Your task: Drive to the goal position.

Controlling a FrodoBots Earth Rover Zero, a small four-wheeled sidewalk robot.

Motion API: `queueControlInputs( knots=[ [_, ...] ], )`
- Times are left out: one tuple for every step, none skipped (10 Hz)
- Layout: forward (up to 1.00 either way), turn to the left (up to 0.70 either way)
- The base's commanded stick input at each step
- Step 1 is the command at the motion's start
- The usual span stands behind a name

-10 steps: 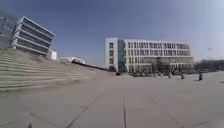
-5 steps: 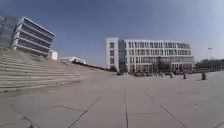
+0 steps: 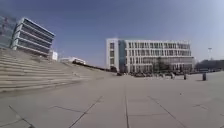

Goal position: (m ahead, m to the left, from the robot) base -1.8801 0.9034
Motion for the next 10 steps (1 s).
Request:
queueControlInputs(
  knots=[
    [0.05, 0.10],
    [0.05, 0.10],
    [0.05, 0.10],
    [0.05, 0.10],
    [0.05, 0.10],
    [0.05, 0.10],
    [0.04, 0.24],
    [0.00, 0.93],
    [0.03, 0.42],
    [0.01, 0.74]
  ],
)
